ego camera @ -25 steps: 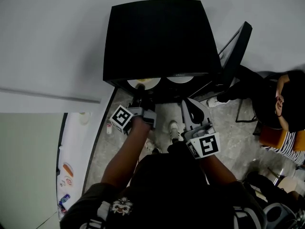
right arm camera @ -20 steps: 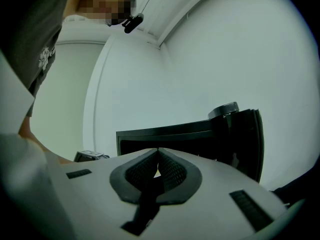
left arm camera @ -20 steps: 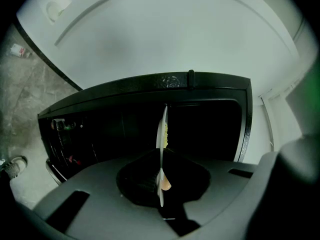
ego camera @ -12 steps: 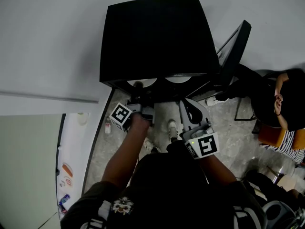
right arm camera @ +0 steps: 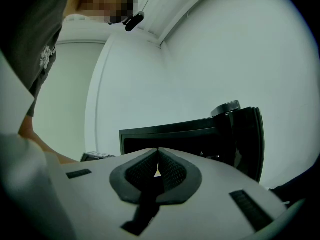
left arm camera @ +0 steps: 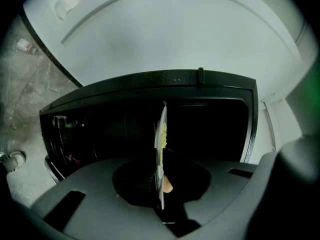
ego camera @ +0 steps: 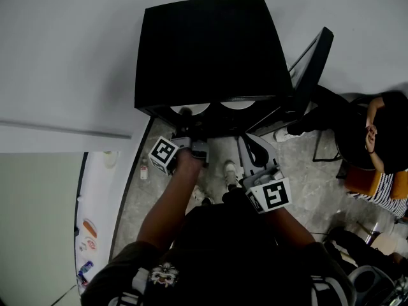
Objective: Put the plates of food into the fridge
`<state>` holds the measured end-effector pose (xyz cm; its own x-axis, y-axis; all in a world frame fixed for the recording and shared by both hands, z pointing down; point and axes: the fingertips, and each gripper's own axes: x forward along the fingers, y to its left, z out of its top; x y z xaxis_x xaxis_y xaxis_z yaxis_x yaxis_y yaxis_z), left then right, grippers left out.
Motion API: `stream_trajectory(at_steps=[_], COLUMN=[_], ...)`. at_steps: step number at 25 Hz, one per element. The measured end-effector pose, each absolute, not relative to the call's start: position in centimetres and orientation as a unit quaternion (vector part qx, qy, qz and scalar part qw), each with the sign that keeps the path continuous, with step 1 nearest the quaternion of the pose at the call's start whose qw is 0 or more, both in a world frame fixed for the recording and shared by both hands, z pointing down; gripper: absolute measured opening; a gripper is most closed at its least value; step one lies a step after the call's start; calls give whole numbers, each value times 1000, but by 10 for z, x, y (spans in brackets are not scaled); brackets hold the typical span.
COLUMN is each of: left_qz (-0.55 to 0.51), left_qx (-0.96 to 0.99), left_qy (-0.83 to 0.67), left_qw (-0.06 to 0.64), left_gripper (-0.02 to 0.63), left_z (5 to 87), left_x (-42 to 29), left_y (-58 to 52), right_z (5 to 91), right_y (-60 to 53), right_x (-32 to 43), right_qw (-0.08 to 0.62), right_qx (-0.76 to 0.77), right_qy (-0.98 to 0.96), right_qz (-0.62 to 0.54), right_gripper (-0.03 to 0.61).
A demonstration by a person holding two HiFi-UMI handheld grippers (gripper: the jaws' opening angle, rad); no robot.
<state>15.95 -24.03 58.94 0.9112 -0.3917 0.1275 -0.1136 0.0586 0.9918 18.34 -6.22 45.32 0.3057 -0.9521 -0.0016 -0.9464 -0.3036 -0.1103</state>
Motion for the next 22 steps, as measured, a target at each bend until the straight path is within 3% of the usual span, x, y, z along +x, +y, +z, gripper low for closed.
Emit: stream_trajectory(at_steps=[15, 22], left_qz=[-38, -26], left_qx=[795, 885], left_qy=[-142, -99], left_qw=[589, 454], left_gripper=[71, 57], left_z=[538, 504], left_x=[97, 55], left_y=[-204, -200], right_z=[447, 443], right_y=[-73, -75], right_x=[144, 106], right_qw=[30, 32], right_qx=[-817, -833], right_qy=[576, 553], right_qz=[-17, -6], right_gripper=[25, 25])
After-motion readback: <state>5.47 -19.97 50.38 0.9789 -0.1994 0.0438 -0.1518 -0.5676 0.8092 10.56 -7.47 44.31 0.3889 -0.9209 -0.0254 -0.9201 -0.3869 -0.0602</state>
